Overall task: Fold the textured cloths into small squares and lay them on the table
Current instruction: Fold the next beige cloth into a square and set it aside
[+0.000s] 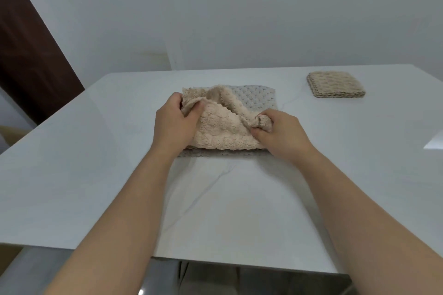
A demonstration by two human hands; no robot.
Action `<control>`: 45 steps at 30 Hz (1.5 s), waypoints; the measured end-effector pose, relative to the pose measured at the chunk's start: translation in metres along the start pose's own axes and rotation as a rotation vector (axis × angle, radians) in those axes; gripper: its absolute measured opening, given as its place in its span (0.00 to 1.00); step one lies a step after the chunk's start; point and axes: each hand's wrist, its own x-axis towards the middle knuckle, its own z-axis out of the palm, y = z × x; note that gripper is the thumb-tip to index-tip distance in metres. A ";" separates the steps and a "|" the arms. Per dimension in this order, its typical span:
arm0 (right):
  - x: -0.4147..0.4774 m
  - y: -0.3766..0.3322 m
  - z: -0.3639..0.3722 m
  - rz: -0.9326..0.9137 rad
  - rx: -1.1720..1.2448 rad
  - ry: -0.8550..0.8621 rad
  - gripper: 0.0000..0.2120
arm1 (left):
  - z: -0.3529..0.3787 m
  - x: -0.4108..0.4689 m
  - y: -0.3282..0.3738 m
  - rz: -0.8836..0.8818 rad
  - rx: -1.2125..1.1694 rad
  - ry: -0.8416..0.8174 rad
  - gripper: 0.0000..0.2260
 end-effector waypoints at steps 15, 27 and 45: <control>-0.076 -0.004 -0.030 -0.150 0.041 0.042 0.09 | -0.062 -0.066 0.005 0.104 -0.027 -0.165 0.03; -0.113 0.017 -0.012 -0.478 -0.217 0.124 0.10 | -0.053 -0.109 -0.025 0.250 0.081 -0.156 0.09; -0.118 0.014 -0.012 -0.410 -0.105 0.141 0.10 | -0.042 -0.115 -0.041 0.568 0.217 -0.135 0.07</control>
